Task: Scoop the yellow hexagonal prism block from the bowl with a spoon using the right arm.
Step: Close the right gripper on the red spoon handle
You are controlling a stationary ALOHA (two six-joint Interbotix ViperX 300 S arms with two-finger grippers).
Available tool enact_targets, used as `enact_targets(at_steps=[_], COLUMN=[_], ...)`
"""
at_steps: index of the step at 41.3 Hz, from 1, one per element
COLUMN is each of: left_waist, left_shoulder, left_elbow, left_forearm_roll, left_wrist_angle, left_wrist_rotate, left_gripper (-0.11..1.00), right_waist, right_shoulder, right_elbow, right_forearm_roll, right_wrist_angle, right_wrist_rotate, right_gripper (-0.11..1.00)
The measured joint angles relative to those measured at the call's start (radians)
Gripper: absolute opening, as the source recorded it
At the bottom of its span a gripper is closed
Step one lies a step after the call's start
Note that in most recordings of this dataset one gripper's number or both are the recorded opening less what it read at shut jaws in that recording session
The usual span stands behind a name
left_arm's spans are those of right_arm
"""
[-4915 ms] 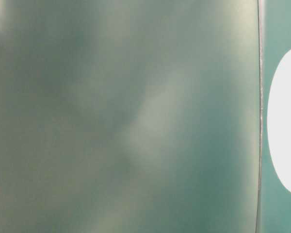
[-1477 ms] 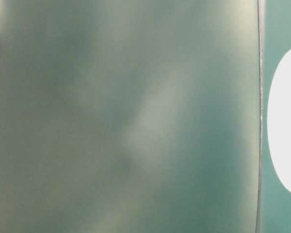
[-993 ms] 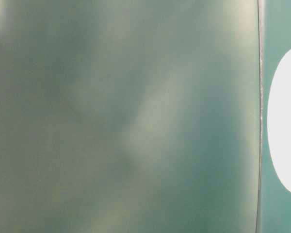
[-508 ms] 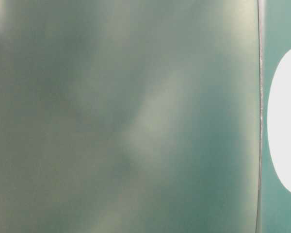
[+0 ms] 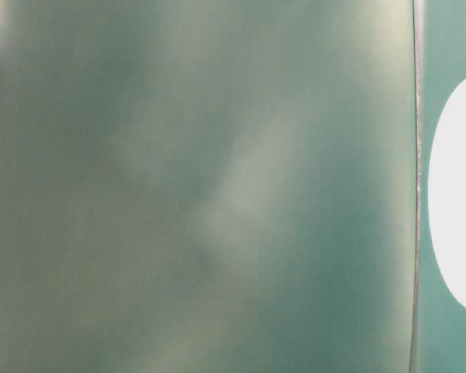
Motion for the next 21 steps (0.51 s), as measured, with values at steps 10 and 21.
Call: enact_targets(at_steps=[10,21], left_waist=[-0.002,0.0], left_shoulder=[0.0,0.0], left_elbow=[0.0,0.0], left_forearm_roll=[0.0,0.0], left_wrist_angle=[0.0,0.0], left_wrist_rotate=[0.0,0.0], left_gripper=[0.03,0.03], right_waist=[0.0,0.0], right_shoulder=[0.002,-0.011], right_elbow=[-0.002,-0.003], right_forearm_roll=[0.0,0.0], right_wrist_angle=[0.005,0.006], right_wrist_rotate=[0.0,0.002], right_gripper=[0.25,0.25])
